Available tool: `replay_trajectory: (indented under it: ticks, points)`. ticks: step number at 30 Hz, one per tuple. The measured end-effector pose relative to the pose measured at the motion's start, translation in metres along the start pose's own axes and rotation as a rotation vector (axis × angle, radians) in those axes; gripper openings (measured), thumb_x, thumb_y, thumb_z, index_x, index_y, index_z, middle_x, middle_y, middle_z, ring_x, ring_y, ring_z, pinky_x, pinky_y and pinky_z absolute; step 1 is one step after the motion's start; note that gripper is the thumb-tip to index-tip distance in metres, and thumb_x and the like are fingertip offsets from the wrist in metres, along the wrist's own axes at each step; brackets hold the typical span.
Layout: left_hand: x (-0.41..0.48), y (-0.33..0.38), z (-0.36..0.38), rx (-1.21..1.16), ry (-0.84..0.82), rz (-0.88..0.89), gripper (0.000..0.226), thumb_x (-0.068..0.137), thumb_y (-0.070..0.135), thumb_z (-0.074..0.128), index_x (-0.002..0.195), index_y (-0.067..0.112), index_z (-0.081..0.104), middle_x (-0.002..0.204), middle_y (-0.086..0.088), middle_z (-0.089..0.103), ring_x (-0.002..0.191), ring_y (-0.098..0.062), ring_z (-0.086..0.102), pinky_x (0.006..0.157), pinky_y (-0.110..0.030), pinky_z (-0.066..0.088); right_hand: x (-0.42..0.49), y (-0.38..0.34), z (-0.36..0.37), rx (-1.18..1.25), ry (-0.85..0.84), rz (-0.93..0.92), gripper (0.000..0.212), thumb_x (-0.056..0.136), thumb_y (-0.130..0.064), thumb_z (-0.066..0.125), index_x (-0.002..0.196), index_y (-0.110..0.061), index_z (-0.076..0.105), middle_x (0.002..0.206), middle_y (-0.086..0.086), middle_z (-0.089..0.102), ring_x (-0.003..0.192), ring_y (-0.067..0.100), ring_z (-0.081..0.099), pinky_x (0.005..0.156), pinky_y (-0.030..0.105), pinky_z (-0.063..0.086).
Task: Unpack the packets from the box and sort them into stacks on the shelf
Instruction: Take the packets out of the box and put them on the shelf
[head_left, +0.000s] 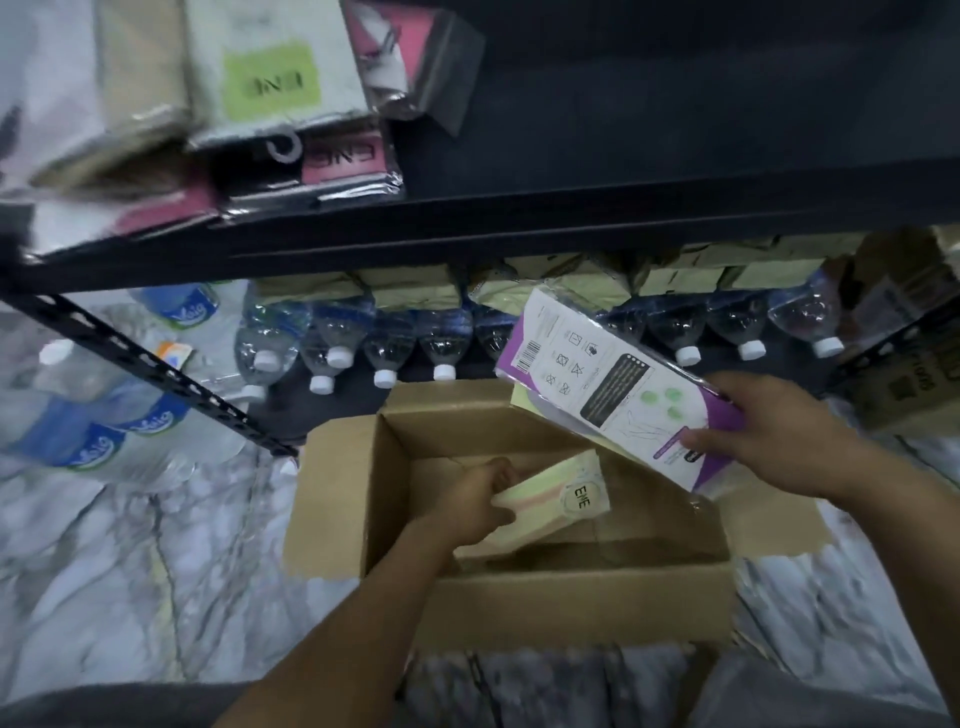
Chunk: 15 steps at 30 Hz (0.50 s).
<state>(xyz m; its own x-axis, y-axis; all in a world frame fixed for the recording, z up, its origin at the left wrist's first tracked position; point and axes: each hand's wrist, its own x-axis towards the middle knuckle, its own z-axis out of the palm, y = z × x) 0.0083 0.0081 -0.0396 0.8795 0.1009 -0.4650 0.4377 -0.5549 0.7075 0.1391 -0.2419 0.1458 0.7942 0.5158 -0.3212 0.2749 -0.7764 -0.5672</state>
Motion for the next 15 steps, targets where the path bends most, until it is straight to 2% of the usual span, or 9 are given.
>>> replay_trajectory:
  ticks: [2, 4, 8, 10, 13, 15]
  points:
    - [-0.023, 0.006, -0.020, -0.035, 0.092, 0.031, 0.030, 0.075, 0.010, 0.076, 0.090, 0.028, 0.058, 0.089, 0.011, 0.060, 0.085, -0.011, 0.058, 0.070, -0.021, 0.045, -0.007, -0.009, -0.008, 0.047, 0.010, -0.008, 0.024, 0.080, -0.018, 0.075, 0.086, -0.033, 0.057, 0.088, -0.012, 0.064, 0.079, 0.000, 0.058, 0.060, 0.018, 0.040]
    - [-0.044, 0.014, -0.037, -0.085, 0.175, 0.051, 0.030, 0.073, 0.012, 0.079, 0.085, 0.029, 0.058, 0.086, 0.011, 0.063, 0.081, -0.010, 0.060, 0.069, -0.022, 0.046, -0.015, -0.016, -0.013, 0.095, 0.021, 0.006, 0.022, 0.080, -0.016, 0.074, 0.092, -0.028, 0.060, 0.091, -0.011, 0.066, 0.082, 0.004, 0.062, 0.064, 0.022, 0.046]
    - [-0.094, 0.034, -0.064, -0.222, 0.308, 0.081, 0.027, 0.072, 0.014, 0.081, 0.087, 0.028, 0.063, 0.087, 0.002, 0.069, 0.079, -0.009, 0.063, 0.073, -0.027, 0.049, -0.041, -0.037, -0.020, 0.157, 0.023, 0.006, 0.018, 0.079, -0.018, 0.076, 0.091, -0.023, 0.063, 0.089, -0.007, 0.070, 0.078, 0.009, 0.068, 0.070, 0.032, 0.054]
    - [-0.121, 0.043, -0.072, -0.267, 0.365, 0.088, 0.026, 0.074, 0.011, 0.081, 0.086, 0.025, 0.064, 0.083, 0.001, 0.067, 0.073, -0.005, 0.061, 0.069, -0.023, 0.048, -0.060, -0.045, -0.017, 0.246, -0.003, 0.028, 0.016, 0.078, -0.020, 0.076, 0.091, -0.022, 0.066, 0.086, -0.002, 0.074, 0.075, 0.011, 0.071, 0.074, 0.036, 0.056]
    - [-0.164, 0.046, -0.082, -0.281, 0.441, 0.063, 0.026, 0.072, 0.007, 0.083, 0.085, 0.022, 0.066, 0.076, 0.002, 0.065, 0.065, 0.000, 0.058, 0.063, -0.017, 0.045, -0.088, -0.055, -0.007, 0.326, -0.050, 0.004, 0.020, 0.077, -0.028, 0.077, 0.096, -0.026, 0.069, 0.089, -0.006, 0.076, 0.084, 0.015, 0.072, 0.087, 0.044, 0.053]
    - [-0.192, 0.042, -0.087, -0.304, 0.473, 0.029, 0.027, 0.071, 0.009, 0.084, 0.086, 0.022, 0.065, 0.075, -0.002, 0.065, 0.068, -0.008, 0.059, 0.063, -0.023, 0.044, -0.104, -0.064, 0.000, 0.430, -0.077, -0.013, 0.024, 0.079, -0.017, 0.076, 0.101, -0.022, 0.068, 0.091, -0.002, 0.076, 0.085, 0.019, 0.073, 0.086, 0.046, 0.055]
